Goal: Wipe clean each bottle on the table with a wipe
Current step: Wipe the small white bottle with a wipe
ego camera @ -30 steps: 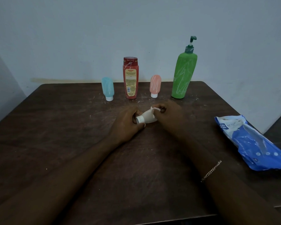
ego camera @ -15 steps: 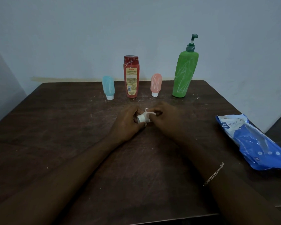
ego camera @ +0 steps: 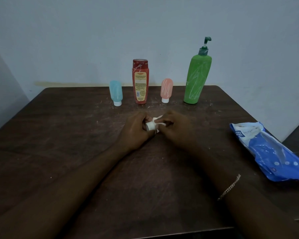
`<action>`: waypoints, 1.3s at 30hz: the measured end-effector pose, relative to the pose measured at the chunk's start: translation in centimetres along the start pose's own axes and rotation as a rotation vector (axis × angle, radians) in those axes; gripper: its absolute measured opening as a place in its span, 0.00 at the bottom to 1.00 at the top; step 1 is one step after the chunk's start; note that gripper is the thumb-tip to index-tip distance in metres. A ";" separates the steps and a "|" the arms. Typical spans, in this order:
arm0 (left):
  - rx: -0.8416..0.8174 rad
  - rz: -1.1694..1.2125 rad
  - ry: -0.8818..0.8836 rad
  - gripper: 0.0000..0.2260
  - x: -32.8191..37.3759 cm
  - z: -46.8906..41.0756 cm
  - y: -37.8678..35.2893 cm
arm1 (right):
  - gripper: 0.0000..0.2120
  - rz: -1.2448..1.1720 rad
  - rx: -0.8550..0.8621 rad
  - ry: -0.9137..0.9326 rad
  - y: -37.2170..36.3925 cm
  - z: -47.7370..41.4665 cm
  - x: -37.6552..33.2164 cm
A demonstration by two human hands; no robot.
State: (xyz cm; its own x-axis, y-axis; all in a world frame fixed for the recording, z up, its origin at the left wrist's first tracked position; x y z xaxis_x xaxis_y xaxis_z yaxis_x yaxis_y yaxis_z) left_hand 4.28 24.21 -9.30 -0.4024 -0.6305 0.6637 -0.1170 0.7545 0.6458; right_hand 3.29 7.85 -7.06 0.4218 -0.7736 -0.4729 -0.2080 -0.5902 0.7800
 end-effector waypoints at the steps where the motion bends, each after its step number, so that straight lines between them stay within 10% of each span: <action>1: -0.001 0.003 -0.003 0.15 0.0 0.0 0.0 | 0.08 -0.007 0.019 -0.023 0.5 0.0 0.8; 22: 0.022 0.084 -0.008 0.16 -0.4 -0.4 0.3 | 0.13 -0.043 0.118 -0.285 1.9 -0.6 4.7; 39: 0.100 0.023 -0.016 0.12 0.7 0.2 -0.2 | 0.18 0.226 -0.062 -0.054 -1.4 0.1 -1.5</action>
State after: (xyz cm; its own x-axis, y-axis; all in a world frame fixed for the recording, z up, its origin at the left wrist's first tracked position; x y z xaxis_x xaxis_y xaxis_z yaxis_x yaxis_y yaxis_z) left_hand 3.85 23.71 -9.04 -0.4207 -0.6104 0.6711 -0.1973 0.7836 0.5890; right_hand 2.87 9.79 -7.47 0.3229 -0.8965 -0.3034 -0.2362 -0.3868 0.8914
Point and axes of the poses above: each hand's wrist, its own z-axis away from the middle knuckle, its own y-axis out of the back of the hand, x = y × z, the point moved 3 cm from there along -z, towards the middle knuckle, and after that the axes turned 4 degrees about z, right-handed, at the moved point
